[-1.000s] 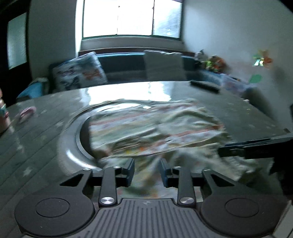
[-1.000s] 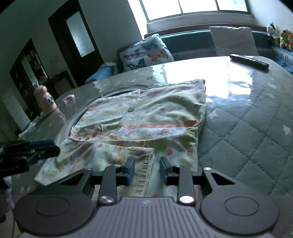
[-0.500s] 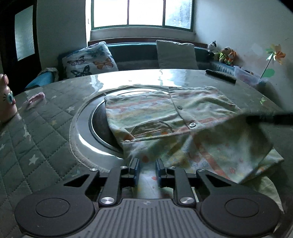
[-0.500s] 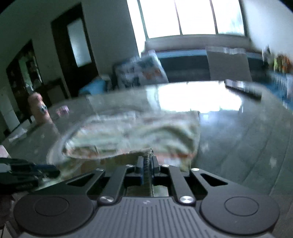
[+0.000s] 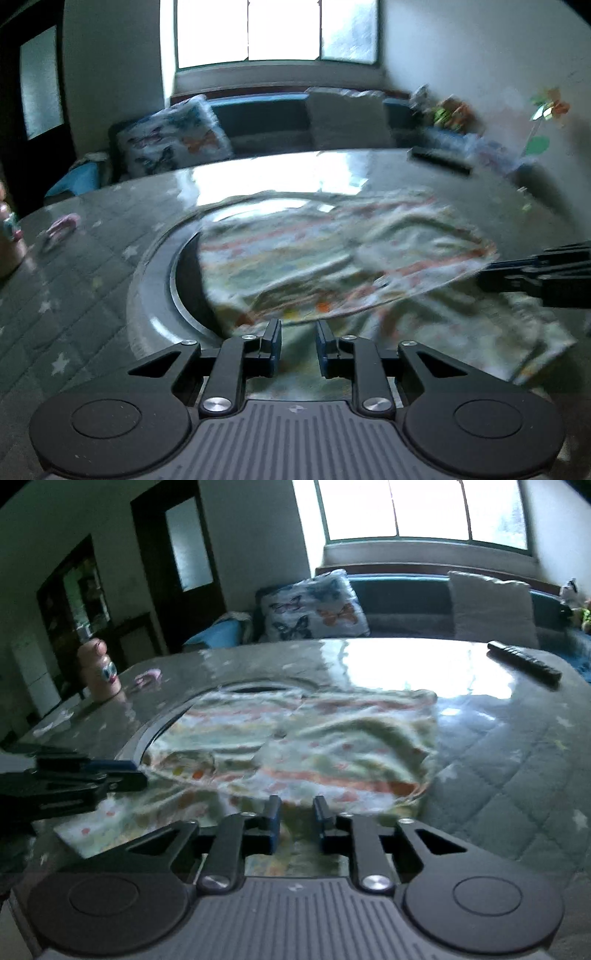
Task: Fold clothes
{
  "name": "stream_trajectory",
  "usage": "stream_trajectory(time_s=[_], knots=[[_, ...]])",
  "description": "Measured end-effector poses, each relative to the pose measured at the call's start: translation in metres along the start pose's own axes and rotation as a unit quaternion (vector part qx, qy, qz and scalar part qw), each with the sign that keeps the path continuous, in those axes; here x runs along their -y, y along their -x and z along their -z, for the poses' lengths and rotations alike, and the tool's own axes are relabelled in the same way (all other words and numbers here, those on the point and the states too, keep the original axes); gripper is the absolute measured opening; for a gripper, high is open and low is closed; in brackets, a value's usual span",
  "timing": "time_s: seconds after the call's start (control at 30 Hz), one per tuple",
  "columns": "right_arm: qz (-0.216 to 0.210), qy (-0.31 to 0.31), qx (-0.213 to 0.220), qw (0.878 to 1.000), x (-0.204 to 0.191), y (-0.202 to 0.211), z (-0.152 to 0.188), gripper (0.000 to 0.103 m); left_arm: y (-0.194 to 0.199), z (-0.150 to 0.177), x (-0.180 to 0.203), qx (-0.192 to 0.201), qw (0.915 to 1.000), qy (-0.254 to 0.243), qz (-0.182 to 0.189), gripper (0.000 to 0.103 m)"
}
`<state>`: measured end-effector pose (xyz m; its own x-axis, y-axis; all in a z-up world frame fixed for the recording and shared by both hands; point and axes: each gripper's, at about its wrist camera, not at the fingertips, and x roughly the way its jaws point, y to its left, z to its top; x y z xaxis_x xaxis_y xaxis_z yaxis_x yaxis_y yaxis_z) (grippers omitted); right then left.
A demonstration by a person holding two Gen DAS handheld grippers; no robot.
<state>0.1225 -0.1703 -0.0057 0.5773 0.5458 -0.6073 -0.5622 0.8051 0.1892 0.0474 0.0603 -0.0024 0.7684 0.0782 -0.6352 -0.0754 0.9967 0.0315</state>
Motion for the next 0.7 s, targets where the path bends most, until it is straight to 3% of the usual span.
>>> stream_trajectory(time_s=[0.07, 0.13, 0.3, 0.37, 0.47, 0.6, 0.7], knots=[[-0.006, 0.004, -0.003, 1.0, -0.003, -0.002, 0.001, 0.02, 0.003, 0.003, -0.003, 0.003, 1.0, 0.007, -0.006, 0.023], [-0.011, 0.007, -0.006, 1.0, -0.004, -0.003, 0.002, 0.023, 0.007, 0.005, -0.008, 0.007, 0.9999, 0.009, -0.01, 0.029], [-0.001, -0.013, -0.017, 1.0, 0.011, 0.001, 0.008, 0.024, 0.001, 0.009, -0.014, -0.008, 0.9998, 0.019, -0.001, 0.029], [-0.002, -0.018, -0.022, 1.0, 0.014, 0.0, 0.01, 0.024, -0.002, 0.011, -0.016, -0.012, 0.9997, 0.023, 0.006, 0.023], [-0.005, -0.023, -0.026, 0.999, 0.014, -0.001, 0.013, 0.026, 0.002, 0.012, -0.017, 0.0, 0.9997, 0.026, 0.002, 0.003], [-0.01, -0.024, -0.02, 0.999, 0.012, 0.002, 0.011, 0.027, 0.017, 0.013, -0.027, 0.028, 0.9979, 0.059, -0.001, 0.002], [-0.01, -0.027, -0.024, 0.999, 0.015, 0.002, 0.014, 0.027, 0.019, 0.018, -0.035, 0.024, 0.9971, 0.071, -0.011, 0.002]])
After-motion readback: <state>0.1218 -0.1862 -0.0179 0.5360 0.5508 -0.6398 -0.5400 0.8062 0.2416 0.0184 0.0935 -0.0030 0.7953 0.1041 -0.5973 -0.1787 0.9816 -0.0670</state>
